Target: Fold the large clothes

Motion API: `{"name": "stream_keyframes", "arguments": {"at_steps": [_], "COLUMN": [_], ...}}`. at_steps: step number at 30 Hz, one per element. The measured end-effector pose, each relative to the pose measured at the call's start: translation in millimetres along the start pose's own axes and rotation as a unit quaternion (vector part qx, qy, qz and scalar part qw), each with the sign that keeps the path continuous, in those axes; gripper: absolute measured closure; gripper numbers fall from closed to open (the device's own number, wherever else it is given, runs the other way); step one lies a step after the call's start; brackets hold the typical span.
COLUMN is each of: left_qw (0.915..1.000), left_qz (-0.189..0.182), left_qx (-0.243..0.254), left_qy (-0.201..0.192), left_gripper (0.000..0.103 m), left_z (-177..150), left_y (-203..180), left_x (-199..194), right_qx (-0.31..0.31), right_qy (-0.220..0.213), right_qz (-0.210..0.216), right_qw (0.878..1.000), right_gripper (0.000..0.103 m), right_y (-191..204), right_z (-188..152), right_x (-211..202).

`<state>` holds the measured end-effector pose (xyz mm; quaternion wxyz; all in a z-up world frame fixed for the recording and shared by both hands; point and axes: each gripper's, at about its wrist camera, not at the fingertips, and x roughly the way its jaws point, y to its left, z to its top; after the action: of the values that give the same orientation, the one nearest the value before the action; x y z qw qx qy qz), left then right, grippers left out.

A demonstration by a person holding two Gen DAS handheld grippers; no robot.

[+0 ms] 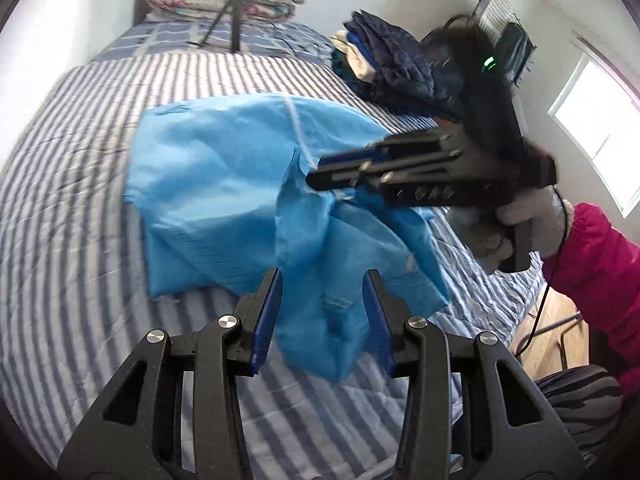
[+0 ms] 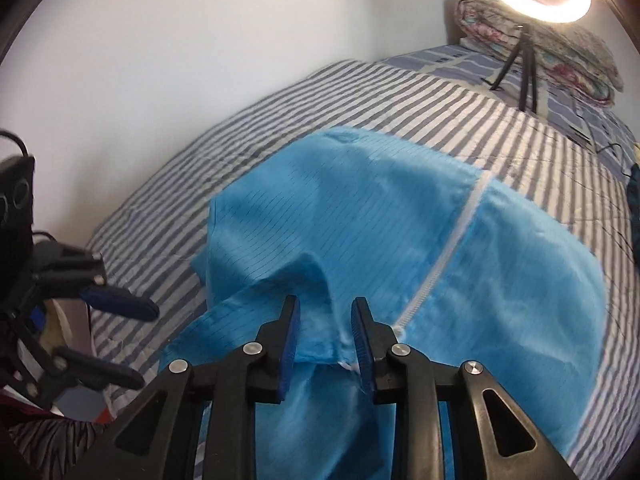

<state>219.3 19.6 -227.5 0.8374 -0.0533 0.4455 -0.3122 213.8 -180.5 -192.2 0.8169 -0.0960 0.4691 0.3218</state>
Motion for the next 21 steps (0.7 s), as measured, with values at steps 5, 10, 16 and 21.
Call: {"name": "stream_keyframes", "arguments": {"at_steps": [5,10,16,21], "left_qw": [0.9998,0.9991,0.9987,0.9976], "left_qz": [0.015,0.029,0.037,0.060], "left_qx": [0.002,0.016,-0.015,-0.029], "left_qy": [0.010,0.026,0.033,0.019], "left_gripper": [0.061,0.061,0.061,0.061], "left_z": [16,26,25,12], "left_y": [-6,-7,3,-1], "left_x": [28,54,53,9], "right_qx": [0.023,0.035,0.081,0.124], "right_qy": [-0.034,-0.041,-0.020,-0.018], "right_qz": [-0.001,-0.005,0.007,0.010], "right_qw": [0.999,0.999,0.996,0.992], "right_gripper": [0.076,0.076,0.076,0.071], "right_y": [-11,-16,-29,-22], "right_z": [-17,-42,-69,-92], "right_x": [-42,-61,-62,-83]}}
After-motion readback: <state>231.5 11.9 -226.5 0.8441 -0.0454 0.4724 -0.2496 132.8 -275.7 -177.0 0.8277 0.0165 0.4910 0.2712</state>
